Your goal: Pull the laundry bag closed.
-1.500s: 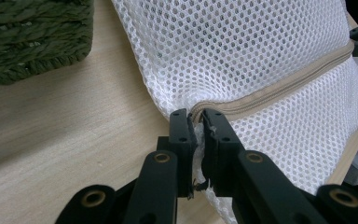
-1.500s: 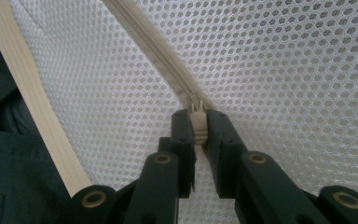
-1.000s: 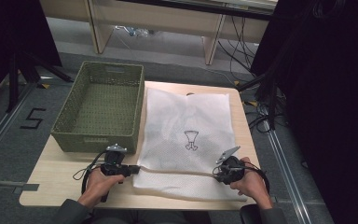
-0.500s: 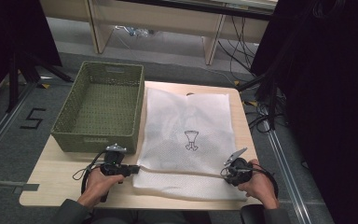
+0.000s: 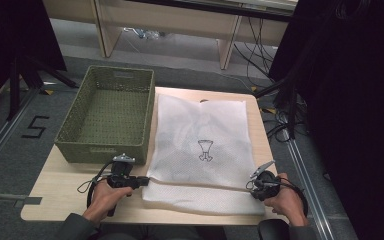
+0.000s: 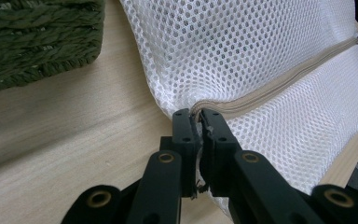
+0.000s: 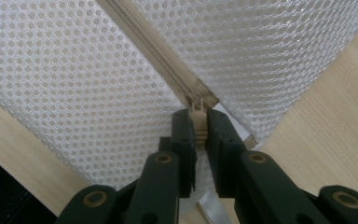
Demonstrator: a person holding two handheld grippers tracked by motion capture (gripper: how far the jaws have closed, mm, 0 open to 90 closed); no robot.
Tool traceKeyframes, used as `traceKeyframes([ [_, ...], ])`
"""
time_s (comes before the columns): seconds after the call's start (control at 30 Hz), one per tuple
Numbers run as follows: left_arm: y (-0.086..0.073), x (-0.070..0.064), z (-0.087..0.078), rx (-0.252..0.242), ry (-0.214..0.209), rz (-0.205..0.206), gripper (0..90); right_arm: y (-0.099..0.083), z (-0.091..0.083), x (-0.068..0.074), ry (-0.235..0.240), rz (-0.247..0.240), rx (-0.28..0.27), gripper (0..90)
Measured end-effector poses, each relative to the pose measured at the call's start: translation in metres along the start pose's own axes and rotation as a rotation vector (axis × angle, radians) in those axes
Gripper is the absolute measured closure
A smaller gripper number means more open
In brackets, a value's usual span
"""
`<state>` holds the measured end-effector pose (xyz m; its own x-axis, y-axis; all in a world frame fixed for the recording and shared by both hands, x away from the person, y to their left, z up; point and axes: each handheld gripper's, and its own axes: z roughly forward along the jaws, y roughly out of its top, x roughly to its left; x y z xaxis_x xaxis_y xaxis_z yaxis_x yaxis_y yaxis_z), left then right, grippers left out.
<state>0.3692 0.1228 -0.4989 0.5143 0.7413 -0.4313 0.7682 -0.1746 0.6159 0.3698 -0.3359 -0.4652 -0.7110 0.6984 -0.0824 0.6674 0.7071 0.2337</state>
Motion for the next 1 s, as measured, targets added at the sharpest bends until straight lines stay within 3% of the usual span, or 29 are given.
traceKeyframes([
  [0.23, 0.0, -0.001, 0.0, 0.0, -0.006, 0.0, 83.7, -0.001, 0.0, -0.002, 0.004, 0.01, -0.003, 82.4],
  [0.37, 0.0, 0.0, -0.003, -0.006, -0.013, 0.009, 77.9, -0.002, -0.002, -0.003, 0.014, 0.028, -0.044, 81.8],
  [0.5, 0.002, -0.006, -0.004, 0.011, -0.004, 0.075, 65.5, -0.001, -0.01, -0.004, 0.025, 0.046, -0.145, 74.8],
  [0.63, 0.002, -0.012, -0.004, 0.025, 0.007, 0.1, 56.9, 0.004, -0.016, 0.001, 0.014, 0.025, -0.229, 64.6],
  [0.7, 0.002, -0.015, -0.005, 0.028, 0.014, 0.113, 52.9, 0.009, -0.017, 0.006, 0.024, 0.023, -0.262, 57.8],
  [0.87, 0.002, -0.021, -0.011, 0.017, 0.041, 0.161, 46.8, 0.017, -0.018, 0.011, 0.059, 0.028, -0.404, 48.9],
  [0.93, 0.001, -0.022, -0.014, 0.008, 0.036, 0.162, 43.6, 0.021, -0.02, 0.013, 0.077, 0.015, -0.463, 45.0],
  [1.0, 0.001, -0.024, -0.018, -0.002, 0.03, 0.165, 38.9, 0.024, -0.023, 0.018, 0.08, 0.044, -0.491, 41.8],
])
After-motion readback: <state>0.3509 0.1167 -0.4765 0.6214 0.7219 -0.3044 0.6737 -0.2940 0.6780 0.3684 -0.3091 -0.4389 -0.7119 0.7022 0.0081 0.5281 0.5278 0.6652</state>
